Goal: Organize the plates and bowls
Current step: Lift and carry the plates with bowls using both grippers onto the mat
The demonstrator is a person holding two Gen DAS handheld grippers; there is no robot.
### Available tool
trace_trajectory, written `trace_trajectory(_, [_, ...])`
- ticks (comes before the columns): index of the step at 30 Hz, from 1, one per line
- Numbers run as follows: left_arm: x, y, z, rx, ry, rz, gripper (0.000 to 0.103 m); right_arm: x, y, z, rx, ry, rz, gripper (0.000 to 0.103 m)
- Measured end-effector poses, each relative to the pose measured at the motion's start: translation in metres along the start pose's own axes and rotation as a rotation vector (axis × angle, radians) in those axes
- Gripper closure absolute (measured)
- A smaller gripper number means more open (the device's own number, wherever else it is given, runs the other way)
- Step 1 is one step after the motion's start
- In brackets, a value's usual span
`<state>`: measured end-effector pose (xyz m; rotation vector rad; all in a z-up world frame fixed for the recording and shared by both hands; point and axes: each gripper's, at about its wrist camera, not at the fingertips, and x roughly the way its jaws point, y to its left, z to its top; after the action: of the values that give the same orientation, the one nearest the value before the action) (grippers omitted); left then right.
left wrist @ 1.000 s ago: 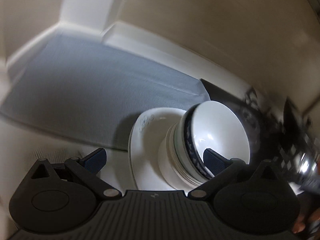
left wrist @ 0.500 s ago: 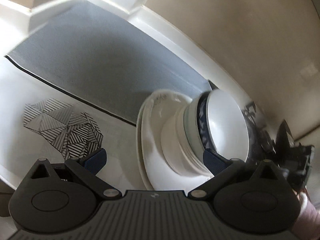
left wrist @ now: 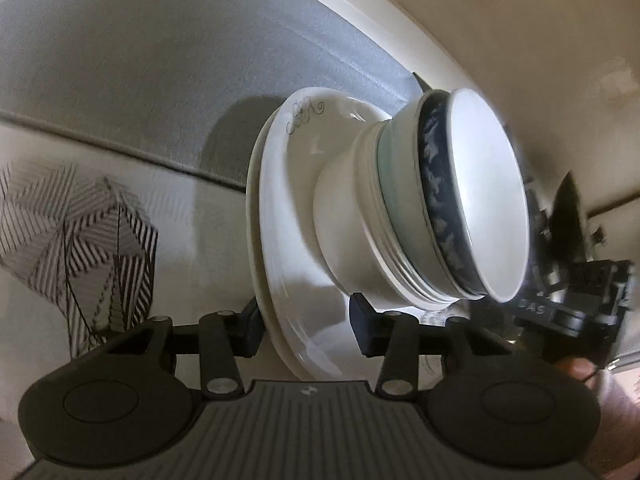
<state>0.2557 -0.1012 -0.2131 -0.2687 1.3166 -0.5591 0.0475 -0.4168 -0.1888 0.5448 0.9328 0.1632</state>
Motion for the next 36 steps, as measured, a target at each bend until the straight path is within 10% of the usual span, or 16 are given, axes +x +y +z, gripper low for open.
trace_trajectory(22, [0.045, -0.017, 0.085, 0.112, -0.088, 0.116, 0.052, 0.036, -0.006, 0.057, 0.035, -0.101, -0.078, 0.064])
trace_trajectory(27, [0.019, -0.053, 0.069, 0.234, -0.197, 0.296, 0.01, 0.036, -0.004, 0.061, 0.033, -0.084, -0.09, 0.061])
trace_trajectory(33, [-0.007, -0.1, 0.034, 0.316, -0.287, 0.54, 0.0, -0.001, 0.037, 0.046, -0.212, -0.163, -0.25, 0.013])
trace_trajectory(36, [-0.013, -0.11, 0.02, 0.257, -0.277, 0.604, 0.0, -0.018, 0.061, 0.029, -0.306, -0.179, -0.309, 0.007])
